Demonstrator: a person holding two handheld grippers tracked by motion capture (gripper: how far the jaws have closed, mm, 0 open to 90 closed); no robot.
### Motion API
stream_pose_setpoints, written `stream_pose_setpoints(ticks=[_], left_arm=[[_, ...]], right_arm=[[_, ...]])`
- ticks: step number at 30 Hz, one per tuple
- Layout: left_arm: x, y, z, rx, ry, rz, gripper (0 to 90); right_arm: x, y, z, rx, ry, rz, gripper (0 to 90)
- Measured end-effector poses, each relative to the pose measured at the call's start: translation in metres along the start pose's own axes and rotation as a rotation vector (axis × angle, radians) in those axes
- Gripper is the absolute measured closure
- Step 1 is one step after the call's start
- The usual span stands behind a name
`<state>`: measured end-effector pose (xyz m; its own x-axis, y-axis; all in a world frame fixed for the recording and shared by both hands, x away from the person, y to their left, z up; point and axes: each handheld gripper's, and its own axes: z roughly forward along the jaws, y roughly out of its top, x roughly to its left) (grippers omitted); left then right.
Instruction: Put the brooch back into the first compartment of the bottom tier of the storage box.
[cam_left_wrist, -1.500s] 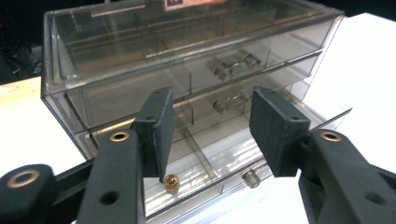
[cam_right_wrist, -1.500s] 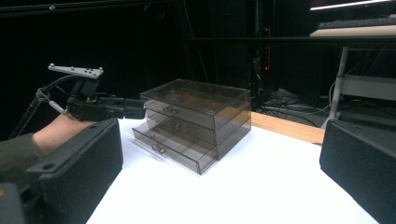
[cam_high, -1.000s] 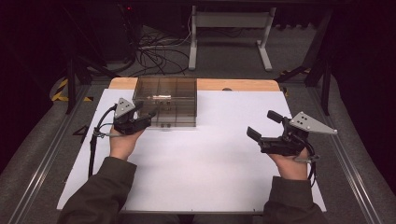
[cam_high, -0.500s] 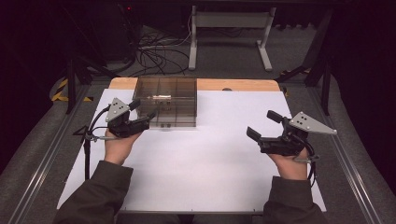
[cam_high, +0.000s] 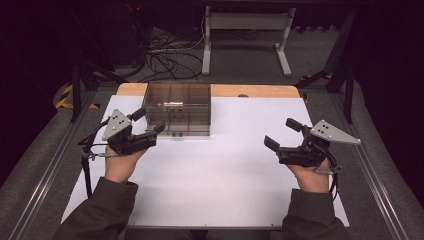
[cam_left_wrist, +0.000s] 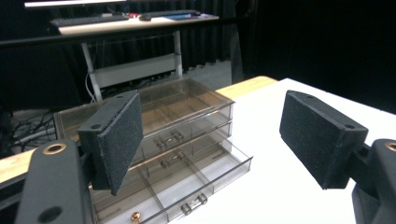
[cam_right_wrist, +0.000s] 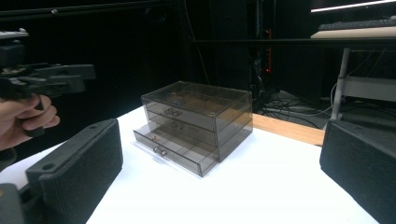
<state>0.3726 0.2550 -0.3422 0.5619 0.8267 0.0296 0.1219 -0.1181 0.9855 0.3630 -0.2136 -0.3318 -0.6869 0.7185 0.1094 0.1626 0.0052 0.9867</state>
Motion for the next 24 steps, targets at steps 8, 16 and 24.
stream_pose_setpoints(ticks=[8, 16, 24], left_arm=[[-0.006, 0.003, -0.013, -0.003, -0.016, 0.019, 19.3], [-0.008, 0.004, -0.027, -0.015, -0.02, 0.026, 16.7], [-0.007, 0.001, -0.04, -0.018, -0.015, 0.022, 14.8]], right_arm=[[0.0, 0.0, 0.0, 0.001, -0.001, -0.001, 0.0], [-0.001, 0.0, -0.003, 0.0, -0.007, 0.0, 0.0], [-0.001, -0.001, -0.003, 0.007, -0.011, 0.0, 0.0]])
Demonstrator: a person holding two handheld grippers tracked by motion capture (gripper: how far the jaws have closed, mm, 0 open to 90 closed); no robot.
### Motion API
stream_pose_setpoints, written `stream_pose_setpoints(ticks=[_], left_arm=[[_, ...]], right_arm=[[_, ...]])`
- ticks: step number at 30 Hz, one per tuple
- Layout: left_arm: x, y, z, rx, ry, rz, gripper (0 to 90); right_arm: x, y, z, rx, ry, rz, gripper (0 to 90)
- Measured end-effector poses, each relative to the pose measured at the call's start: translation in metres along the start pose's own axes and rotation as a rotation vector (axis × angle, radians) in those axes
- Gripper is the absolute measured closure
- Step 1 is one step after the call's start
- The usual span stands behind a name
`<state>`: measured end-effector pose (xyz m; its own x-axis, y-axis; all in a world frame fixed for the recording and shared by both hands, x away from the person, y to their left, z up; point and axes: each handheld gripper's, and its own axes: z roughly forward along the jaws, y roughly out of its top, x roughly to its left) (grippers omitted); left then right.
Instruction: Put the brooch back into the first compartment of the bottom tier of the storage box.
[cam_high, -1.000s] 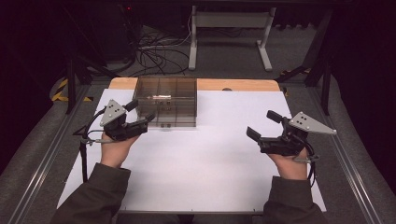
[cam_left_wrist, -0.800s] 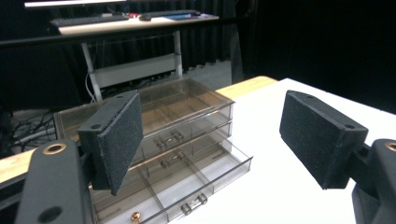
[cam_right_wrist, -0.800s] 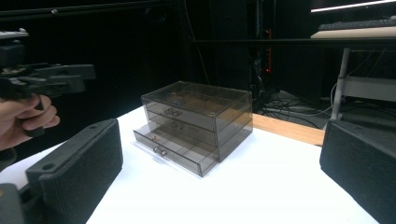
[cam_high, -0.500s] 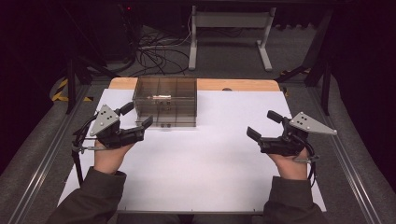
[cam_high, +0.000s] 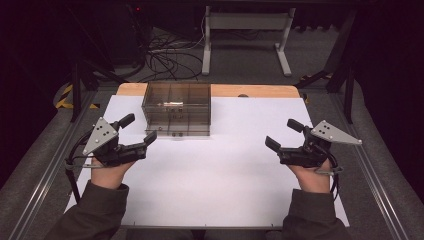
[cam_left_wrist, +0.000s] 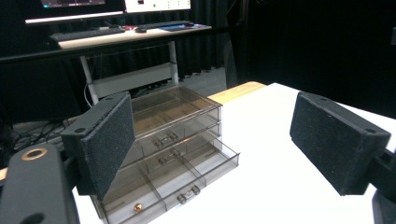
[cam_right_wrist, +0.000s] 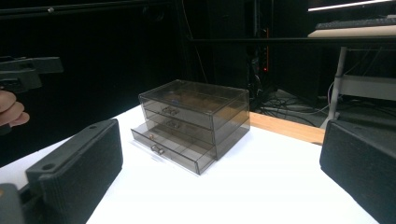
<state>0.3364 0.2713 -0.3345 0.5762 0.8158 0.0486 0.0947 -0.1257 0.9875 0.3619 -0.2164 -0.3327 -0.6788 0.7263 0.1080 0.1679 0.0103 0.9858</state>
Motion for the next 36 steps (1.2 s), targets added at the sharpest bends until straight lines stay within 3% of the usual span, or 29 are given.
stream_pose_setpoints(ticks=[22, 36], left_arm=[[0.006, -0.011, -0.041, -0.008, 0.027, -0.02, 14.5], [0.005, -0.016, -0.047, -0.003, 0.024, -0.022, 14.2]], right_arm=[[0.0, 0.0, -0.001, -0.003, -0.004, -0.002, 0.0], [0.0, 0.0, 0.0, -0.001, -0.006, -0.004, 0.0]])
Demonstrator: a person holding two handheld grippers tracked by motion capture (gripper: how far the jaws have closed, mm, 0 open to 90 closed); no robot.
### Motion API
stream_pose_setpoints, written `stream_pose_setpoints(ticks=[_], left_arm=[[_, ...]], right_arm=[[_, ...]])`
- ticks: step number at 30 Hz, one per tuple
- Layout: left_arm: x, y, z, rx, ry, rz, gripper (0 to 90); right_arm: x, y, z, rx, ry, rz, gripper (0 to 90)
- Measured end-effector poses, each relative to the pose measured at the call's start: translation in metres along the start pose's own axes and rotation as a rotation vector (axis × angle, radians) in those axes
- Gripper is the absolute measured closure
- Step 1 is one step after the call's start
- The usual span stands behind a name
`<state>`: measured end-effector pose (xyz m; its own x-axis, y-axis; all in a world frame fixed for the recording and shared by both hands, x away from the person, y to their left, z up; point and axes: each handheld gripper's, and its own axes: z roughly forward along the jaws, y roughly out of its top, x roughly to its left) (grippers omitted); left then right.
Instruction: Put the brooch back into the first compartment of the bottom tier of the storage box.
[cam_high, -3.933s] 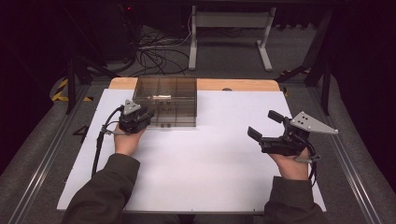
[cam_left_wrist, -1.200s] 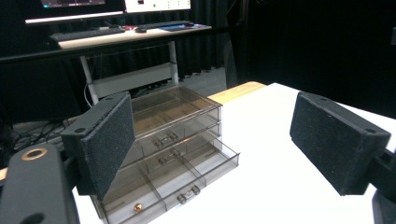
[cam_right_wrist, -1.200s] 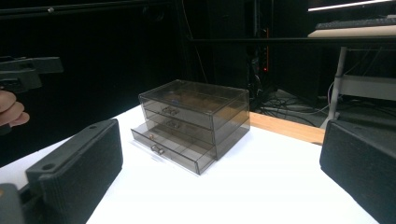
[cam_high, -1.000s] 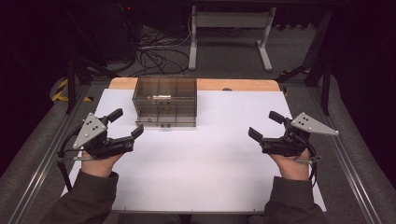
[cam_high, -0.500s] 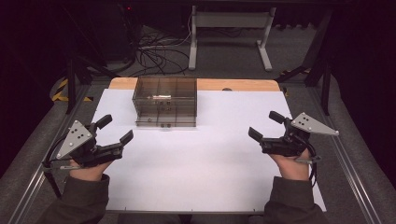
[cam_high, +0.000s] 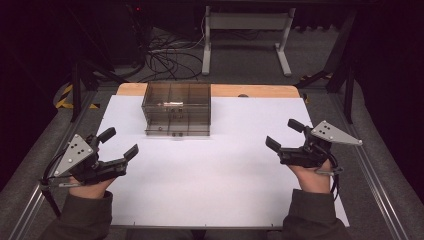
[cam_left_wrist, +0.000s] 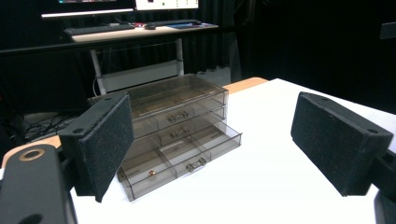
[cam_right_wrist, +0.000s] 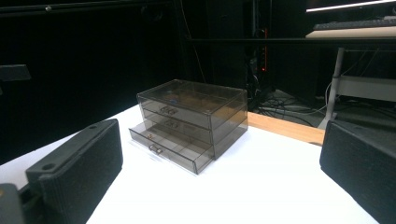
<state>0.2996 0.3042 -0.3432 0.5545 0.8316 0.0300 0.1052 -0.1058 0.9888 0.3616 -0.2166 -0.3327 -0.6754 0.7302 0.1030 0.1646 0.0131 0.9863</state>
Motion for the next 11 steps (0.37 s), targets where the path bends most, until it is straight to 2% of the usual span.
stream_pose_setpoints(ticks=[11], left_arm=[[0.003, -0.002, 0.0034, 0.009, 0.0, -0.009, 14.0]], right_arm=[[0.0007, -0.0013, 0.0038, 0.013, 0.0, -0.004, 0.0]])
